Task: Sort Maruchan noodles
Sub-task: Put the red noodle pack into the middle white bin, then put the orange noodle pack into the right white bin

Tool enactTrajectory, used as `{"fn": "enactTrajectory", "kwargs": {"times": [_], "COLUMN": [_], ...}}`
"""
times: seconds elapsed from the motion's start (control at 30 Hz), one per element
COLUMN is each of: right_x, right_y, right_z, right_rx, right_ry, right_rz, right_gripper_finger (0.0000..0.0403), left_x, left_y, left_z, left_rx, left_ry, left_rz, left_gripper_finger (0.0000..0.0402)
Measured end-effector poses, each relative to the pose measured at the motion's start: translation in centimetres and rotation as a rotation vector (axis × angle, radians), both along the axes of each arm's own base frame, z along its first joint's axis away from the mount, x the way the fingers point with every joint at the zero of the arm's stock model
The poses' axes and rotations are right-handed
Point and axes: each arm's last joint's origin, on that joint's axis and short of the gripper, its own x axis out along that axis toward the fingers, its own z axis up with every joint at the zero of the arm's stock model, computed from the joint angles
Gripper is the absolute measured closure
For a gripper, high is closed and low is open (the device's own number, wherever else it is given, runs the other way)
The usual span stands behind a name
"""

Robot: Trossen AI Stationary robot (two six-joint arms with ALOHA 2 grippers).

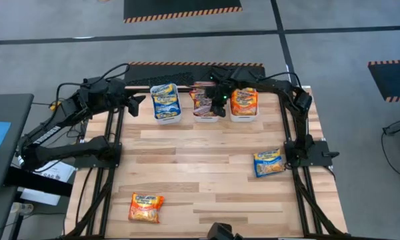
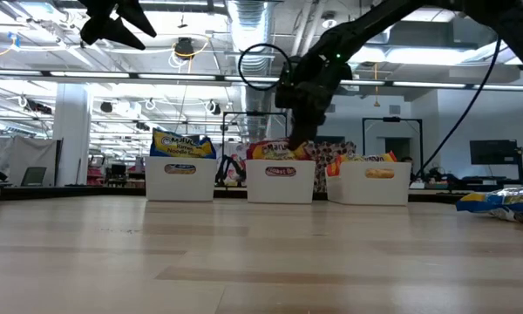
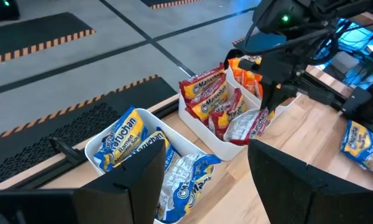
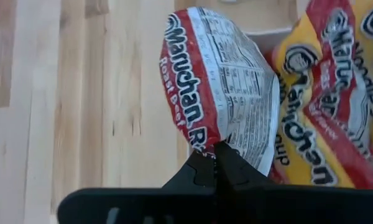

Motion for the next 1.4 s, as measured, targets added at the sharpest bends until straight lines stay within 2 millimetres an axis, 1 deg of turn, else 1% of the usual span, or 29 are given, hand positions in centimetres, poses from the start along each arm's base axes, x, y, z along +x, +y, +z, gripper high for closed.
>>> {"fn": "enactTrajectory", "kwargs": {"times": [0.17,0.33,0.53,0.87,0.97,1.07,1.3,1.4], "right_x": [-0.8,-0.7,-0.4,-1.6,-1.9,-2.0,-1.6,-0.5], "right_y": [-0.1,-0.2,-0.4,-0.4,-0.4,-0.3,-0.7,-0.6], "right_z": [-0.2,-0.3,-0.3,0.6,1.5,2.5,5.3,6.7], "right_rx": [0.056,0.051,0.049,0.106,0.125,0.131,0.083,0.01], "right_ry": [0.066,0.061,0.037,0.094,0.125,0.135,0.062,-0.039], "right_rz": [-0.053,-0.054,-0.083,-0.143,-0.148,-0.149,-0.141,-0.101], "right_gripper_finger": [0.0389,0.0361,0.0315,0.0212,0.0184,0.0166,0.0163,0.0163], "left_x": [0.0,0.0,0.0,0.1,0.2,0.3,0.3,0.2], "left_y": [0.0,0.0,0.0,0.1,0.1,0.2,0.2,0.2], "left_z": [0.0,0.0,0.0,-0.1,-0.2,-0.2,-0.2,-0.2], "left_rx": [0.0,-0.001,-0.001,-0.014,-0.028,-0.025,-0.027,-0.023], "left_ry": [0.001,0.003,0.003,-0.002,0.002,0.009,0.001,0.002], "left_rz": [-0.001,-0.001,0.0,0.005,0.009,0.005,0.008,0.02], "left_gripper_finger": [0.0187,0.0187,0.0187,0.0187,0.0187,0.0187,0.0187,0.0187]}}
